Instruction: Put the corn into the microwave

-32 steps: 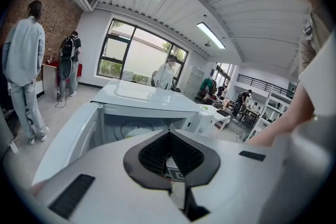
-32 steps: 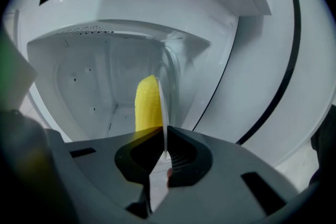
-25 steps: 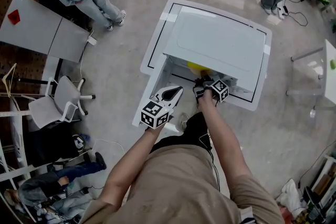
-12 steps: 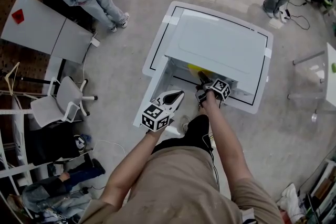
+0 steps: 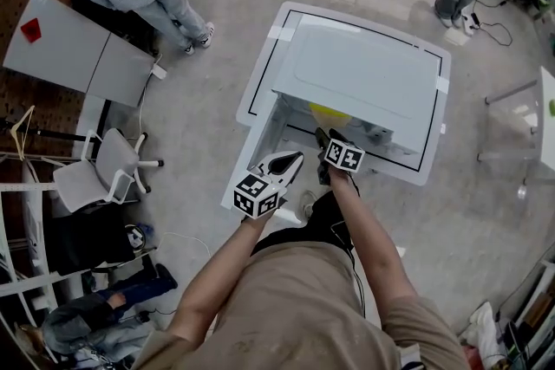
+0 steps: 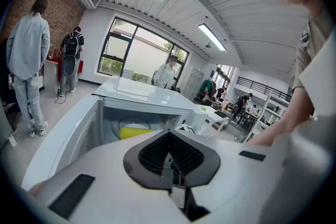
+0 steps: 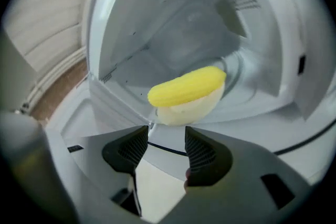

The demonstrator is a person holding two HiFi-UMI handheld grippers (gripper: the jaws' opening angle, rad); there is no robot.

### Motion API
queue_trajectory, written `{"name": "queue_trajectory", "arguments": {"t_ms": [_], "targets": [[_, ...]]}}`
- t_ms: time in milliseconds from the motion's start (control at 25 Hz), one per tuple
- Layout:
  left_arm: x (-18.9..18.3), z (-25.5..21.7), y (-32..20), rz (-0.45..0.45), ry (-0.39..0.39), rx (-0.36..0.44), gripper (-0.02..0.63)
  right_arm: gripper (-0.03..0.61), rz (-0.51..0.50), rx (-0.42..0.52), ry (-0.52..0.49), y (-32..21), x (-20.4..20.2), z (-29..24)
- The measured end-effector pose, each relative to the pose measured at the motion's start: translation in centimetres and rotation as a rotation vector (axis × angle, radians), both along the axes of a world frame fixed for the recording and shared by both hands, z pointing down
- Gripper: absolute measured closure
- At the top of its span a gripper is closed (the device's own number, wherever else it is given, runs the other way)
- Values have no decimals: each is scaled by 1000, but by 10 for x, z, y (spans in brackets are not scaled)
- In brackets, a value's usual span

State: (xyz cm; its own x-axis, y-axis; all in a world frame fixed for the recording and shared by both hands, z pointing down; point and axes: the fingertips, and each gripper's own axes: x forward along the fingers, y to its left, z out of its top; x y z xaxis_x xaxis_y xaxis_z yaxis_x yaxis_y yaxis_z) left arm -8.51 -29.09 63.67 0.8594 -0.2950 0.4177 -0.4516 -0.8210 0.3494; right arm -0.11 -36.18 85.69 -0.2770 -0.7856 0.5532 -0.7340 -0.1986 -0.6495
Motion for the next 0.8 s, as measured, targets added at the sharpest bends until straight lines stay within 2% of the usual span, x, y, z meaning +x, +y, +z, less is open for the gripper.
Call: {"name": "queue_trajectory", "arguments": {"t_ms": [80, 160, 280, 480, 560, 600, 720, 760, 800], "targets": [[1, -1, 1, 5, 3, 1, 607, 353, -70, -16, 123, -5, -5, 5], [0, 0, 1, -1, 9, -5, 607, 359, -78, -41, 163, -10, -2, 10], [-7, 2, -3, -26, 18, -20, 608, 455, -44, -99, 154, -15, 9, 16], [-15, 1, -6, -41, 21, -22, 607, 472, 35, -149, 81, -21, 30, 21], [-15, 1, -7, -40, 25, -21, 608, 472, 83, -147, -7, -25, 36, 20], [-14, 0, -7, -39, 28, -20, 607, 472, 114, -146, -86, -27, 37, 18], [-12, -2, -7, -35, 36, -17, 608, 472, 215, -134, -399, -31, 35, 12], [-11, -3, -6, -35, 39, -17, 607, 471, 229, -127, -456, -31, 35, 10], [-11, -4, -6, -35, 42, -18, 609, 469, 224, -122, -464, -29, 34, 9]]}}
